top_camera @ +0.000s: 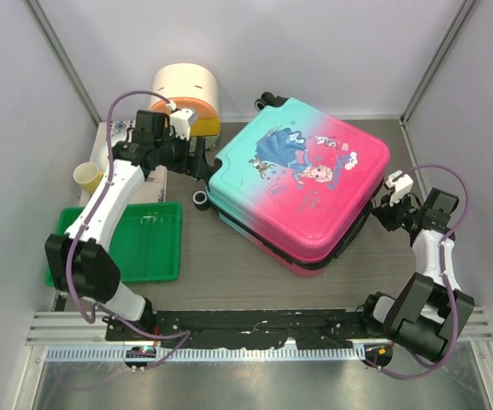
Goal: Open, take out, and arrange the luggage
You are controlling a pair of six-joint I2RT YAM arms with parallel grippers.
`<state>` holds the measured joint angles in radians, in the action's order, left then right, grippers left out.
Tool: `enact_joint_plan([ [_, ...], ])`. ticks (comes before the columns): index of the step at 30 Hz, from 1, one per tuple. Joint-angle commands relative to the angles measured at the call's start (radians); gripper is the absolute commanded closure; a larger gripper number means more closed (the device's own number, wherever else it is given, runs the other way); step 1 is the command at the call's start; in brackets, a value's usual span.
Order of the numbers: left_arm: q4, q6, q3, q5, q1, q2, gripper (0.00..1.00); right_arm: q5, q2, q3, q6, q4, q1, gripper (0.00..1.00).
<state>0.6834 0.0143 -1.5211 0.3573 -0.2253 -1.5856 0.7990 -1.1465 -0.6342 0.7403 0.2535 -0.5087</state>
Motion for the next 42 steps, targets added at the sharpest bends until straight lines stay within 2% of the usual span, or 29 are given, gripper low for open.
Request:
enact_joint_plan([
  [1,-0.042,-0.071,0.134,0.063,-0.016,0.102,0.17,0.154,0.076,-0.007,0.080,0.095,0.024,0.99],
  [8,-0.157,-0.134,0.003,0.265,-0.032,-0.045,0.13,0.138,0.077,-0.009,0.114,0.142,0.019,0.99],
  [13,-0.191,-0.123,-0.144,0.301,-0.120,-0.187,0.13,0.128,0.067,-0.019,0.123,0.148,-0.001,0.99],
  [18,-0.196,-0.128,-0.276,0.341,-0.202,-0.330,0.16,0.134,0.050,-0.044,0.192,0.223,-0.059,0.99],
  [24,-0.190,-0.137,-0.419,0.362,-0.276,-0.497,0.36,0.152,0.039,-0.076,0.370,0.391,-0.155,0.99],
  [25,-0.188,-0.137,-0.489,0.353,-0.279,-0.519,0.42,0.161,0.034,-0.081,0.396,0.450,-0.171,0.99],
  [27,-0.142,-0.125,-0.581,0.332,-0.279,-0.602,0.45,0.170,0.039,-0.087,0.445,0.504,-0.174,0.99],
  [28,-0.110,-0.116,-0.710,0.309,-0.278,-0.634,0.47,0.174,0.053,-0.084,0.462,0.530,-0.174,0.99],
  [30,-0.026,-0.096,-0.819,0.287,-0.264,-0.691,0.44,0.167,0.076,-0.068,0.458,0.530,-0.174,0.99],
  [31,0.000,-0.079,-0.855,0.269,-0.263,-0.692,0.36,0.151,0.102,-0.061,0.417,0.500,-0.174,0.99],
  [32,0.025,-0.057,-0.888,0.231,-0.261,-0.668,0.31,0.108,0.119,-0.052,0.377,0.463,-0.174,0.99],
  [34,0.064,-0.019,-0.855,0.189,-0.263,-0.610,0.21,0.051,0.151,-0.019,0.296,0.343,-0.175,0.99],
  [36,0.033,-0.036,-0.696,0.097,-0.259,-0.477,0.20,-0.027,0.192,0.017,0.184,0.244,-0.182,0.99],
  [37,0.015,-0.054,-0.623,0.068,-0.259,-0.418,0.20,-0.056,0.208,0.028,0.138,0.130,-0.183,0.99],
  [38,-0.026,-0.078,-0.491,-0.010,-0.259,-0.368,0.20,-0.085,0.221,0.037,0.054,0.081,-0.185,0.99],
  [39,-0.054,-0.109,-0.409,-0.042,-0.259,-0.258,0.20,-0.130,0.226,0.050,0.024,0.038,-0.183,0.99],
  [41,-0.106,-0.221,-0.279,-0.101,-0.263,-0.154,0.16,-0.162,0.225,0.056,-0.031,-0.066,-0.183,0.99],
  [42,-0.172,-0.261,-0.135,-0.150,-0.264,-0.096,0.14,-0.172,0.220,0.062,-0.068,-0.094,-0.185,0.99],
])
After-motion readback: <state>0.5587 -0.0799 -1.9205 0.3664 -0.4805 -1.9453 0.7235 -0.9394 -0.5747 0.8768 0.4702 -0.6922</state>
